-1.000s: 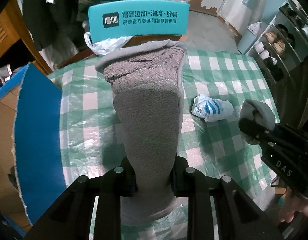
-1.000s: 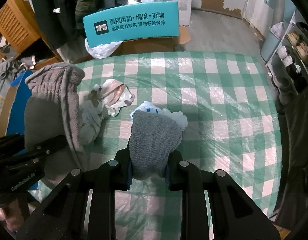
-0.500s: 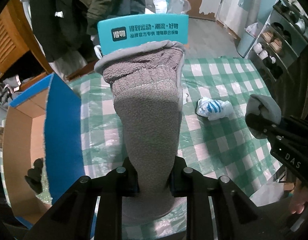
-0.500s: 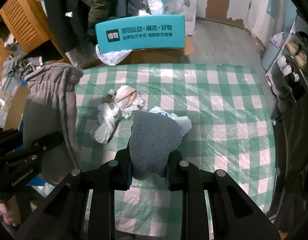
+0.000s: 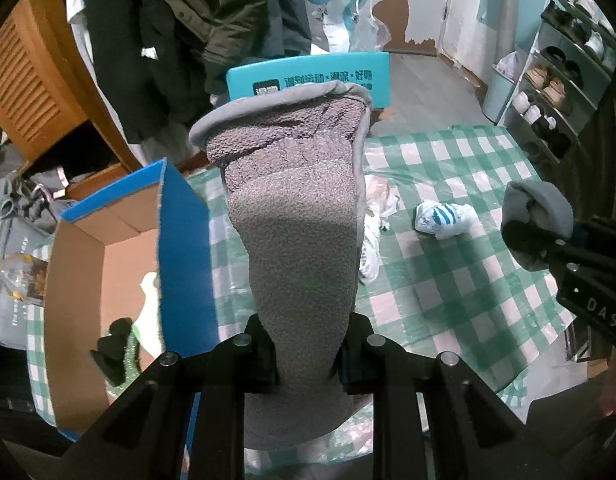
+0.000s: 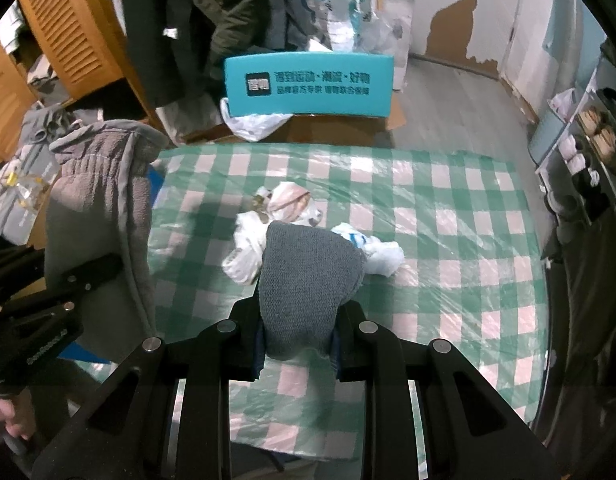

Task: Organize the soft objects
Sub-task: 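Lift and carry the grey fleece item and grey sock with both tools toward the box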

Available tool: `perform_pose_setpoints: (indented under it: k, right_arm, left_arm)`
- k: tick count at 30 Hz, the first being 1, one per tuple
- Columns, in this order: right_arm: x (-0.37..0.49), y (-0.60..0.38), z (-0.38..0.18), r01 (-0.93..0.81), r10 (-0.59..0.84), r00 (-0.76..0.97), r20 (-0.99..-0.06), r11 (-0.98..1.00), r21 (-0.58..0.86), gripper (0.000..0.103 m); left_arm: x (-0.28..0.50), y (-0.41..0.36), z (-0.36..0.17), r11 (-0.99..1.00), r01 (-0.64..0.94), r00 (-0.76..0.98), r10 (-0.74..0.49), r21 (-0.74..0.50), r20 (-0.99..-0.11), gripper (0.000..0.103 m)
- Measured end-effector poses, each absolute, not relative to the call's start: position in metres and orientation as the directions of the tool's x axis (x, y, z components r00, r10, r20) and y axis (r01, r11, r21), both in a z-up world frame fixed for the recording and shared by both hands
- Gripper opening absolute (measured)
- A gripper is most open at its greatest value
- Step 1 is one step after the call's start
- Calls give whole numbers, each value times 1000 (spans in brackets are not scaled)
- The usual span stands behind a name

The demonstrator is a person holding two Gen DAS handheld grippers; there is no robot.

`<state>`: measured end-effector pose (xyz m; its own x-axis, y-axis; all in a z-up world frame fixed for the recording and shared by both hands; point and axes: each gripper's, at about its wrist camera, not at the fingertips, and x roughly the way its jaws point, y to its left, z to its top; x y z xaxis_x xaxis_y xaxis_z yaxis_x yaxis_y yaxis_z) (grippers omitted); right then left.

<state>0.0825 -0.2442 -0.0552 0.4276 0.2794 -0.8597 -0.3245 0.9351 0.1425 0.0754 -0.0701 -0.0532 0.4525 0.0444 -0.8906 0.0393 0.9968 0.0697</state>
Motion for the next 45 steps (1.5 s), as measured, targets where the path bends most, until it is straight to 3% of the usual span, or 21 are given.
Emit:
perform_pose_setpoints:
  k: [18,45]
  right_arm:
    - [59,-200,-25,-419,320,456,-831,901,118,22]
    - [57,-113,1,-531,385,448,-807,841,107,22]
  left_arm:
    - [43,-47,-20,991,22,540,98,131,-836,21]
    - [15,33,23,988,-115,616,152,102,-773,21]
